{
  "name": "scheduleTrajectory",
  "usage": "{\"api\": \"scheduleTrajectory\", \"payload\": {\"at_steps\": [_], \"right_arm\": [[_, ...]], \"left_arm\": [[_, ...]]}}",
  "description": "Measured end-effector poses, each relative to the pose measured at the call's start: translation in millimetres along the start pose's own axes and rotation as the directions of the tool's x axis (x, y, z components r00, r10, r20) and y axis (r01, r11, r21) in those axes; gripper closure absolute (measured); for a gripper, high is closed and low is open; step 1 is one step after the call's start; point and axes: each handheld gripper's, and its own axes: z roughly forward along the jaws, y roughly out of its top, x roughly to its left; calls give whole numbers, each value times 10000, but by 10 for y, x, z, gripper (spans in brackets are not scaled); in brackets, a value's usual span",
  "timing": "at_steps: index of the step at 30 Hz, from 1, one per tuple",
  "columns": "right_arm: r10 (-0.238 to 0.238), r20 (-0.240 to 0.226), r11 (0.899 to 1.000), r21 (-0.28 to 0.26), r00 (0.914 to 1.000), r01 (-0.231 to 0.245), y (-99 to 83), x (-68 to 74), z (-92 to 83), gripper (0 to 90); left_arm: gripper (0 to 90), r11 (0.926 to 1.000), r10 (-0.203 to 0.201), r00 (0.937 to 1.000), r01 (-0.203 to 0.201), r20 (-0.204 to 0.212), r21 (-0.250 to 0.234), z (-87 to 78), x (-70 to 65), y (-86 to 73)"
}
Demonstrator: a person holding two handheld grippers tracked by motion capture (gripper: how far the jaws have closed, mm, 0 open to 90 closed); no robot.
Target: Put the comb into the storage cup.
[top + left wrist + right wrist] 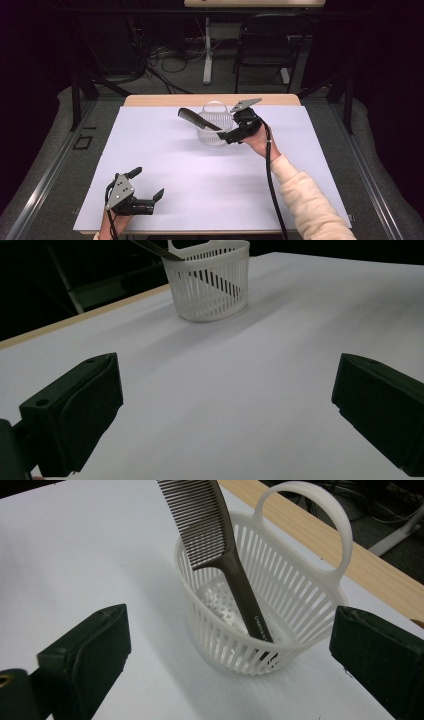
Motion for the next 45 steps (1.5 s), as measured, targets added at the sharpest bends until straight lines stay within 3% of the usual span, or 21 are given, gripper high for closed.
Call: {"api": "scheduleTrajectory", "payload": {"at_steps": [15,29,45], "right_arm": [[74,-340,9992,394,9994,-61,-216,47,-155,0],[-54,-308,9940,1088,9995,88,-384,92,-306,0],[-289,-266,9912,1285,9992,321,-525,189,-505,0]], "left_arm": [[0,10000,19,10000,-19,-4,-16,11,0,2],[0,10000,47,9999,-47,139,-8,37,3,4],[0,10000,58,9999,-58,132,3,28,1,3]]}}
